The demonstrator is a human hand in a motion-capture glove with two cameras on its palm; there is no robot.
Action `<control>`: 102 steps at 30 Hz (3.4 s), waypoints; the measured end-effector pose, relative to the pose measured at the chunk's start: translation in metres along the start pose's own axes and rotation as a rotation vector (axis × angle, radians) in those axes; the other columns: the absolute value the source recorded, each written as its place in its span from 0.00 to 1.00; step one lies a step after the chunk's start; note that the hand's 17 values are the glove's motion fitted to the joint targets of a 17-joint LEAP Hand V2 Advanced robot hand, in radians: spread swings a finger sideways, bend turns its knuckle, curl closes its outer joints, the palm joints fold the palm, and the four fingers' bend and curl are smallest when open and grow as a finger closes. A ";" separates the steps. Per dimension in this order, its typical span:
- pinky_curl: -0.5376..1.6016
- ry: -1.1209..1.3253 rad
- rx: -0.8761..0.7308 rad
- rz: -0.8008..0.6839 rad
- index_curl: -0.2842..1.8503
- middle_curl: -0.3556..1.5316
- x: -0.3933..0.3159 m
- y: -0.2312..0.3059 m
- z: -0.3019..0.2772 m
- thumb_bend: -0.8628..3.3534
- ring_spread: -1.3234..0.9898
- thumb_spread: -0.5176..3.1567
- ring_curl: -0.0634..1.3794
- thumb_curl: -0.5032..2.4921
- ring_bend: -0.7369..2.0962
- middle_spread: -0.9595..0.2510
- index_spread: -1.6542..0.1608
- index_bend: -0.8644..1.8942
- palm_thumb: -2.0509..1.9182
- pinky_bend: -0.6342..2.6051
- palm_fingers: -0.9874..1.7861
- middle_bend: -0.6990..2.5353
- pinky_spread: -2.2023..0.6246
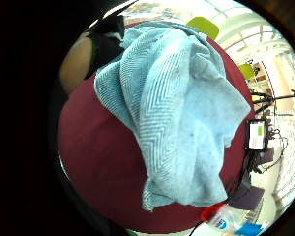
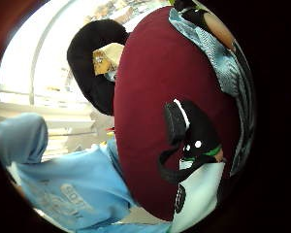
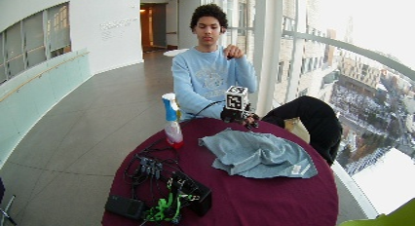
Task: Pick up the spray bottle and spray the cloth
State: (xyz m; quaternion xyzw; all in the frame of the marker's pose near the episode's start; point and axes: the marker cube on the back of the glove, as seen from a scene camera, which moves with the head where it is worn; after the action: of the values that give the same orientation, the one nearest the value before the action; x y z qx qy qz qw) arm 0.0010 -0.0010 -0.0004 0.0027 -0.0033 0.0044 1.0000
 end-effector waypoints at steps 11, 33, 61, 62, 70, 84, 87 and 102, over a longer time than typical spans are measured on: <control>0.34 0.005 -0.003 0.040 0.22 0.29 0.010 0.001 -0.005 0.29 0.56 0.39 0.17 0.22 0.37 0.75 0.71 0.37 0.67 0.30 0.55 0.31 0.84; 0.38 0.055 0.054 0.095 0.24 0.35 0.013 0.097 -0.041 0.25 0.57 0.45 0.21 0.25 0.37 0.75 0.69 0.36 0.67 0.30 0.53 0.31 0.85; 0.41 -0.343 0.302 0.642 0.24 0.38 0.091 0.379 -0.078 0.20 0.56 0.44 0.25 0.25 0.39 0.75 0.70 0.35 0.66 0.31 0.56 0.30 0.83; 0.41 -0.367 0.322 0.637 0.24 0.38 0.098 0.385 -0.077 0.20 0.56 0.44 0.25 0.25 0.39 0.75 0.70 0.35 0.66 0.31 0.56 0.30 0.83; 0.42 -0.597 0.555 0.677 0.23 0.38 0.158 0.371 -0.061 0.20 0.57 0.43 0.26 0.25 0.39 0.76 0.70 0.35 0.66 0.32 0.56 0.30 0.83; 0.41 -0.861 0.732 0.762 0.25 0.38 0.201 0.299 -0.044 0.20 0.57 0.41 0.26 0.26 0.40 0.75 0.71 0.37 0.68 0.31 0.61 0.29 0.83; 0.41 -0.846 0.748 0.758 0.25 0.38 0.204 0.291 -0.047 0.20 0.56 0.41 0.26 0.27 0.41 0.75 0.72 0.37 0.68 0.31 0.63 0.28 0.82; 0.42 -0.678 0.547 0.754 0.26 0.42 0.208 0.218 -0.102 0.21 0.54 0.40 0.30 0.30 0.44 0.72 0.75 0.34 0.74 0.31 0.76 0.33 0.77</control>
State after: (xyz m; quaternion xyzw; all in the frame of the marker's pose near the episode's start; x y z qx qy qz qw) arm 0.2076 0.2189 -0.1001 0.2612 -0.3230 0.3602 0.8353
